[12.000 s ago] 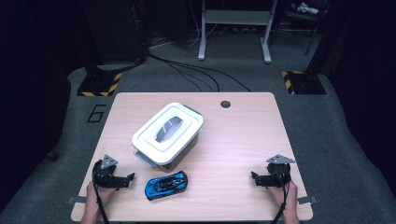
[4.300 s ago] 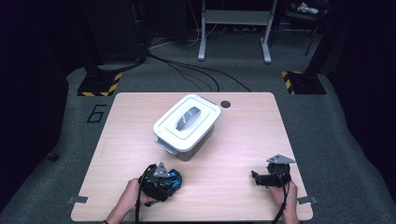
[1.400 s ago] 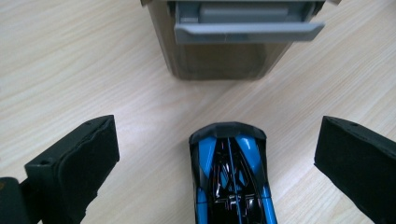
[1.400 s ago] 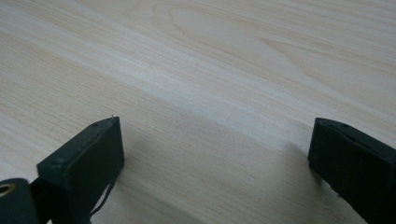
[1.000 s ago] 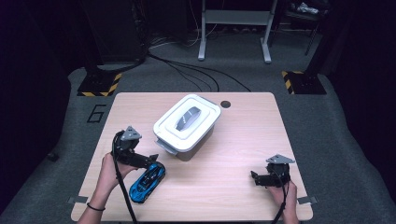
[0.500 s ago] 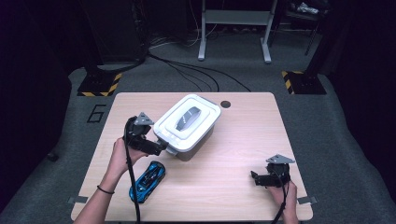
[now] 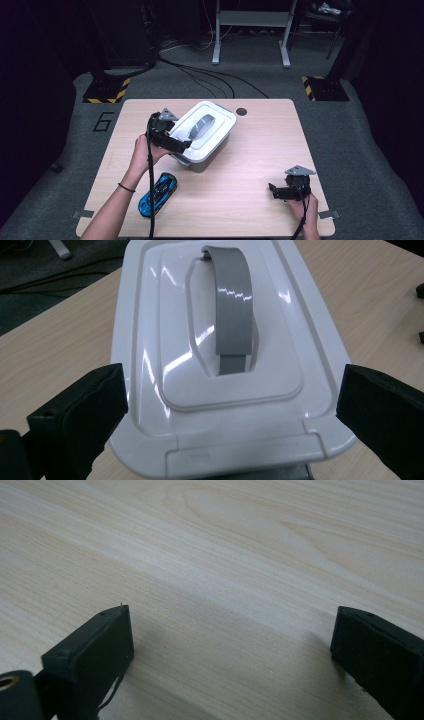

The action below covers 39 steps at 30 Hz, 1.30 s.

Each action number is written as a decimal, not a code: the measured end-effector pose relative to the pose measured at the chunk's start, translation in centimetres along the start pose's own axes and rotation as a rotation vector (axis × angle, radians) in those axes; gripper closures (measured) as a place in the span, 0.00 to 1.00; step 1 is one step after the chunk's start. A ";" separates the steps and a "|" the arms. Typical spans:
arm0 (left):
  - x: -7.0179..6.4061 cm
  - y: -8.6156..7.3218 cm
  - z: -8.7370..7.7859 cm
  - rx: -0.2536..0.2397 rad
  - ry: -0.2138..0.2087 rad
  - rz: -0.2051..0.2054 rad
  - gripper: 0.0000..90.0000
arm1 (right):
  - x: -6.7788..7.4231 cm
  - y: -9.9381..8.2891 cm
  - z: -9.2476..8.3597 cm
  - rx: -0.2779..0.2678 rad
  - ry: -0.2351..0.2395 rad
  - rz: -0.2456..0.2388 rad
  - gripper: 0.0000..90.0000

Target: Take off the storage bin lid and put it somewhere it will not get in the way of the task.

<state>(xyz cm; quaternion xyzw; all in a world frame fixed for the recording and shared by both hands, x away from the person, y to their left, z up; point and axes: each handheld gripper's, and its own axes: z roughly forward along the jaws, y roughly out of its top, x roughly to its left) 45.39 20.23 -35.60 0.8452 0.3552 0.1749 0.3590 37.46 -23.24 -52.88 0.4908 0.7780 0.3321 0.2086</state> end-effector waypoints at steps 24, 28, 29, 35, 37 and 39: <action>0.0 4.6 5.7 0.034 0.022 0.034 0.13 | 0.0 0.0 0.0 0.000 0.001 0.000 0.03; -0.2 4.9 6.0 0.028 0.030 0.046 0.32 | 0.0 0.0 0.0 0.000 0.001 0.000 0.03; -0.2 5.0 6.1 0.023 0.031 0.055 0.34 | 0.0 0.0 0.0 0.000 0.001 -0.001 0.03; -0.7 5.4 6.7 0.034 0.046 0.078 0.54 | 0.0 0.0 0.0 -0.001 0.001 0.002 0.03; -0.7 5.4 6.7 0.038 0.052 0.087 0.58 | 0.0 0.0 0.0 -0.001 0.002 0.002 0.03; -1.0 5.4 6.8 0.032 0.052 0.074 0.70 | 0.0 0.0 0.0 -0.001 0.003 0.000 0.03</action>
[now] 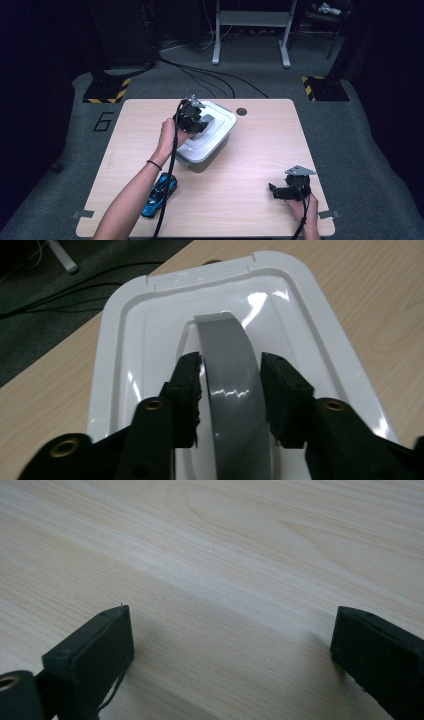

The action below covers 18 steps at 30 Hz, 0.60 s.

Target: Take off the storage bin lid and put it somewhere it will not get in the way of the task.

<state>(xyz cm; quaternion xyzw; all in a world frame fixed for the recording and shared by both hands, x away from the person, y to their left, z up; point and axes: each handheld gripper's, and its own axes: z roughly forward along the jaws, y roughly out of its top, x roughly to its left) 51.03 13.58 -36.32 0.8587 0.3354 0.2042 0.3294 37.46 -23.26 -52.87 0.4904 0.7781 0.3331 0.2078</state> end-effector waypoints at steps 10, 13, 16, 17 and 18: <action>0.0 0.3 -0.6 -0.013 0.021 -0.016 0.74 | 0.0 0.0 0.0 0.001 0.000 0.004 0.03; -0.1 0.4 -1.1 -0.024 0.012 -0.018 0.74 | 0.0 0.0 0.0 0.001 0.000 0.004 0.03; -0.4 0.6 -1.7 -0.039 0.020 -0.006 0.74 | 0.0 0.0 0.0 0.002 0.000 0.004 0.03; -0.4 0.8 -2.1 -0.041 0.019 -0.005 0.74 | 0.0 0.0 0.0 0.002 0.000 0.003 0.03; -0.4 0.8 -2.3 -0.046 0.021 -0.010 0.74 | 0.0 0.0 0.0 0.002 0.000 0.004 0.03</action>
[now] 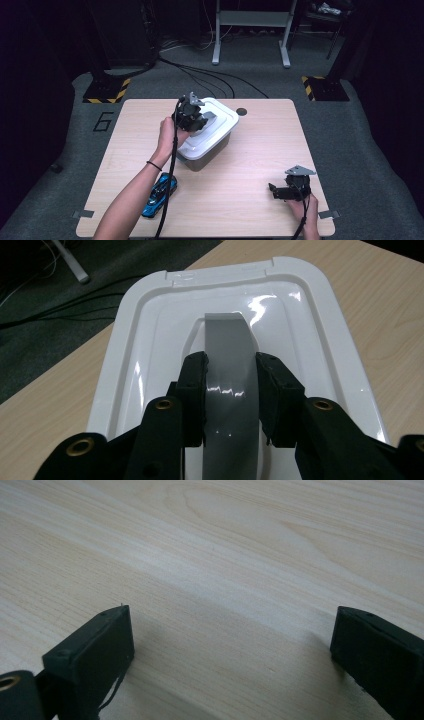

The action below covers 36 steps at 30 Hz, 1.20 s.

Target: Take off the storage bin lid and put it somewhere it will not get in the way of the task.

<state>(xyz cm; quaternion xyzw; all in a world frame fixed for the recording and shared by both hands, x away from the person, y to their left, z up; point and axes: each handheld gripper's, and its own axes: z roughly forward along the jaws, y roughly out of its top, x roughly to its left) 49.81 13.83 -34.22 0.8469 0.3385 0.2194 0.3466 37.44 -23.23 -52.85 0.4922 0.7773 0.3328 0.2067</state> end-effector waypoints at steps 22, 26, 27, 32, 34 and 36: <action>4.1 -0.1 -5.9 -0.072 0.103 -0.048 0.74 | 0.0 0.0 0.0 -0.002 -0.001 0.002 0.03; 5.2 -0.7 -6.9 -0.082 0.130 -0.079 0.74 | 0.0 0.0 0.0 -0.001 0.000 0.003 0.03; 5.5 -0.9 -7.2 -0.083 0.138 -0.083 0.74 | 0.0 0.0 0.0 -0.001 0.000 0.004 0.03; 7.2 -1.9 -8.3 -0.079 0.169 -0.107 0.74 | 0.0 0.0 0.0 -0.001 -0.001 0.004 0.03; 7.8 -2.3 -8.6 -0.073 0.181 -0.115 0.74 | 0.0 0.0 0.0 -0.001 -0.002 0.004 0.03; 8.3 -2.7 -8.8 -0.072 0.193 -0.126 0.74 | 0.1 0.0 0.0 -0.001 -0.003 0.007 0.03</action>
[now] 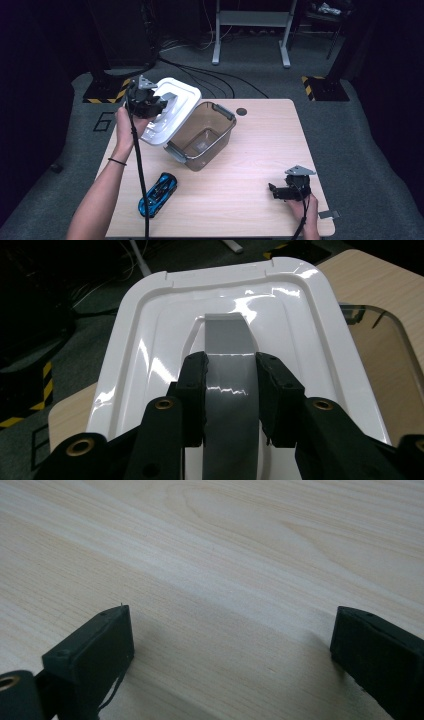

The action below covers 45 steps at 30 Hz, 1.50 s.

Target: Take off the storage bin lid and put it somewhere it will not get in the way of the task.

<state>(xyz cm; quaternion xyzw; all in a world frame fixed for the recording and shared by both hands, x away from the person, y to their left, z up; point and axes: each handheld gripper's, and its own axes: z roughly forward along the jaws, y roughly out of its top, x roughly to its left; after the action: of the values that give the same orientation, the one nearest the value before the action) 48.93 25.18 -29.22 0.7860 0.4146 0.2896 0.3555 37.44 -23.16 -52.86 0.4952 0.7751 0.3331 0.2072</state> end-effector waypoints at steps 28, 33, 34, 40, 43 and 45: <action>6.4 -6.5 0.4 0.044 0.109 -0.153 0.74 | 0.2 0.0 0.1 0.008 -0.001 -0.007 0.00; 7.4 -8.0 1.1 0.066 0.127 -0.193 0.74 | 0.2 0.0 0.1 0.008 -0.002 -0.005 0.00; 7.5 -8.3 1.3 0.063 0.128 -0.201 0.74 | 0.2 0.0 0.1 0.009 -0.002 -0.006 0.00; 8.1 -10.0 2.5 0.098 0.127 -0.231 0.74 | 0.2 0.0 0.1 0.008 -0.002 -0.005 0.00; 8.5 -11.5 3.5 0.123 0.110 -0.262 0.74 | 0.2 0.0 0.1 0.008 -0.002 -0.005 0.00; 8.6 -11.9 3.8 0.135 0.107 -0.268 0.74 | 0.2 0.0 0.1 0.008 -0.002 -0.005 0.00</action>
<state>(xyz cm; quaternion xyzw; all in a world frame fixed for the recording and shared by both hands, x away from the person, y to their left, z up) 50.68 36.14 -39.52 0.7293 0.5527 0.2522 0.3147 37.44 -22.97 -52.93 0.4943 0.7776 0.3290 0.2068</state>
